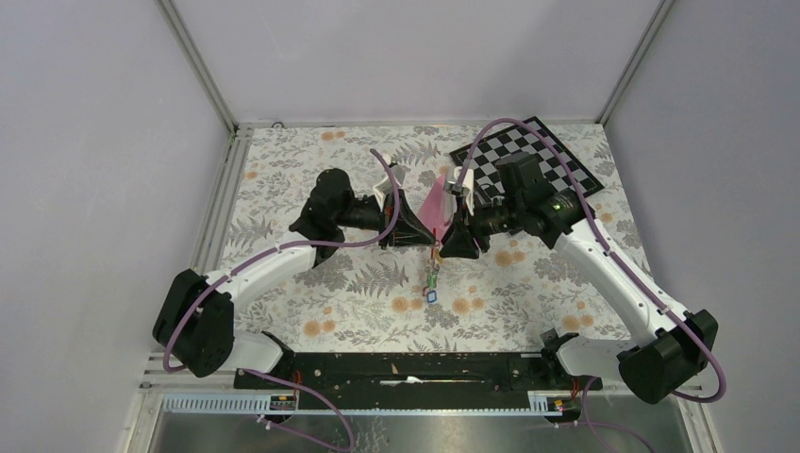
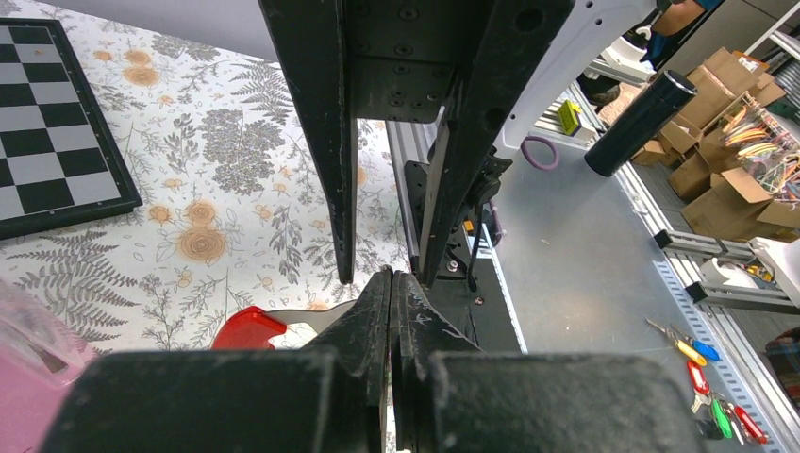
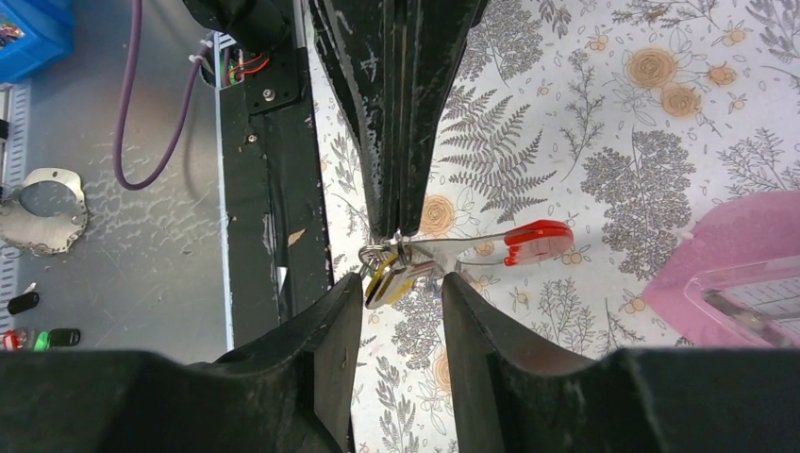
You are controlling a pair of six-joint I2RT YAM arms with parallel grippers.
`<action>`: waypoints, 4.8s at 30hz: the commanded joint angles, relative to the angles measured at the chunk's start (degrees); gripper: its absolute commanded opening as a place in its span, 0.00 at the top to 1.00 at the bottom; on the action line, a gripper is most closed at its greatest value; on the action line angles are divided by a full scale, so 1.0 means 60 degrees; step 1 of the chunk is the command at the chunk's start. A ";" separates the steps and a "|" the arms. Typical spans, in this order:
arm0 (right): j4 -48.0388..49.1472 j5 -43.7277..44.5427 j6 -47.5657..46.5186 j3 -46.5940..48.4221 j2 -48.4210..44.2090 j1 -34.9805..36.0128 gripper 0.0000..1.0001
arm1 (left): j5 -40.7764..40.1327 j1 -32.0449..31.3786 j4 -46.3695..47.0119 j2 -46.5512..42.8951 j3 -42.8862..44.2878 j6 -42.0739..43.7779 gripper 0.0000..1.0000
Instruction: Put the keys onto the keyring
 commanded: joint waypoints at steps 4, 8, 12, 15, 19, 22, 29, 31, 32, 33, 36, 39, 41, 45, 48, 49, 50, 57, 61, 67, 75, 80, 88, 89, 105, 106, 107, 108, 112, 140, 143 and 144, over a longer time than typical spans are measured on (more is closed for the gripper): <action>0.0476 -0.0803 0.0241 -0.0130 -0.0269 -0.0108 0.54 | -0.0249 0.0059 0.1078 -0.0375 -0.0051 -0.0447 1.00; 0.0587 -0.0808 0.0287 -0.0256 -0.0279 -0.0106 0.60 | -0.0291 0.0073 0.1182 -0.0346 -0.0058 -0.0589 1.00; 0.0705 -0.0767 0.0303 -0.0394 -0.0309 -0.0108 0.81 | -0.0374 0.0099 0.1587 -0.0332 -0.0142 -0.0961 1.00; 0.0748 -0.0689 0.0303 -0.0487 -0.0372 -0.0119 0.90 | -0.0523 0.0142 0.1750 -0.0338 -0.0181 -0.1209 1.00; 0.0868 -0.0672 0.0352 -0.0630 -0.0471 -0.0152 0.96 | -0.0650 0.0218 0.2521 -0.0338 -0.0345 -0.1855 1.00; 0.0935 -0.0757 0.0415 -0.0655 -0.0437 -0.0153 0.97 | -0.0809 0.0243 0.3010 -0.0300 -0.0443 -0.2420 1.00; 0.1266 -0.1218 0.0834 -0.0557 -0.0036 -0.0151 0.97 | -0.0958 0.0235 0.5071 -0.0031 -0.0949 -0.3694 1.00; 0.1374 -0.1331 0.0950 -0.0482 0.0091 -0.0152 0.95 | -0.0960 0.0226 0.5284 0.0029 -0.0998 -0.3765 1.00; 0.1396 -0.1358 0.0986 -0.0437 0.0144 -0.0152 0.95 | -0.0974 0.0223 0.5285 0.0025 -0.1016 -0.3745 1.00; 0.1401 -0.1367 0.1009 -0.0406 0.0158 -0.0154 0.94 | -0.0977 0.0220 0.5278 0.0020 -0.1030 -0.3739 1.00; 0.1383 -0.1308 0.1013 -0.0301 0.0143 -0.0152 0.84 | -0.0977 0.0221 0.5277 0.0024 -0.1059 -0.3723 1.00; 0.1268 -0.1083 0.0881 -0.0211 -0.0072 -0.0155 0.73 | -0.0963 0.0221 0.5275 0.0007 -0.1084 -0.3683 1.00; 0.1124 -0.0849 0.0755 -0.0105 -0.0272 -0.0176 0.67 | -0.0941 0.0238 0.5275 0.0004 -0.1117 -0.3652 1.00; 0.0902 -0.0721 0.0538 0.0157 -0.0645 -0.0346 0.63 | -0.0919 0.0220 0.5275 -0.0023 -0.1162 -0.3635 1.00; 0.0660 -0.0635 0.0324 0.0476 -0.0763 -0.0415 0.62 | -0.0904 0.0227 0.5284 -0.0010 -0.1180 -0.3643 1.00; 0.0584 -0.0592 0.0283 0.0575 -0.0767 -0.0415 0.62 | -0.0884 0.0228 0.5289 -0.0017 -0.1191 -0.3649 1.00; 0.0534 -0.0535 0.0202 0.0644 -0.0783 -0.0415 0.61 | -0.0889 0.0225 0.5290 -0.0023 -0.1194 -0.3650 1.00; 0.0728 -0.0897 0.0305 0.0627 -0.0485 -0.0415 0.60 | -0.0917 0.0228 0.5350 -0.0011 -0.1180 -0.3731 1.00; 0.1203 -0.1049 0.0514 0.0369 -0.0403 -0.0415 0.60 | -0.0955 0.0226 0.5374 -0.0036 -0.1194 -0.3794 1.00; 0.1769 -0.1281 0.0777 0.0241 -0.0293 -0.0402 0.59 | -0.0997 0.0223 0.5370 -0.0047 -0.1246 -0.3853 1.00; 0.2111 -0.1427 0.0950 -0.0151 -0.0253 -0.0386 0.62 | -0.1021 0.0233 0.5363 -0.0024 -0.1224 -0.3898 1.00; 0.2296 -0.1524 0.1070 -0.0310 -0.0238 -0.0375 0.66 | -0.1036 0.0229 0.5363 -0.0016 -0.1217 -0.3910 1.00; 0.2344 -0.1683 0.1225 -0.0201 -0.0138 -0.0343 0.71 | -0.1036 0.0229 0.5290 -0.0010 -0.1224 -0.3828 1.00; 0.2353 -0.1701 0.1233 -0.0200 -0.0126 -0.0329 0.72 | -0.1036 0.0225 0.5290 -0.0002 -0.1237 -0.3826 1.00; 0.0988 -0.0493 0.0038 0.0284 -0.0453 -0.0302 1.00 | -0.0715 0.0307 0.3950 -0.0179 -0.0933 -0.2410 0.95; 0.0493 -0.0234 -0.0162 0.0452 -0.0435 -0.0271 1.00 | -0.0590 0.0310 0.3308 -0.0197 -0.0713 -0.1940 0.87; 0.0120 0.0053 -0.0369 0.0650 -0.0383 -0.0181 1.00 | -0.0469 0.0308 0.2583 -0.0212 -0.0461 -0.1385 0.81; -0.0271 0.0355 -0.0559 0.0831 -0.0314 -0.0071 1.00 | -0.0343 0.0308 0.1676 -0.0201 -0.0142 -0.0738 0.75; -0.1504 0.1538 -0.1053 0.1493 0.0034 0.0460 1.00 | -0.0139 0.0286 -0.1529 -0.0060 0.1070 0.1675 0.60; -0.2179 0.2257 -0.0944 0.2409 0.0823 0.0911 1.00 | 0.0328 -0.0334 -0.0687 0.0639 0.0896 0.1565 0.64; -0.2155 0.2264 -0.0928 0.2420 0.0804 0.0917 1.00 | 0.0326 -0.0350 -0.0624 0.0595 0.0803 0.1526 0.64; -0.2154 0.2264 -0.0928 0.2422 0.0806 0.0916 1.00 | 0.0326 -0.0351 -0.0597 0.0588 0.0774 0.1498 0.65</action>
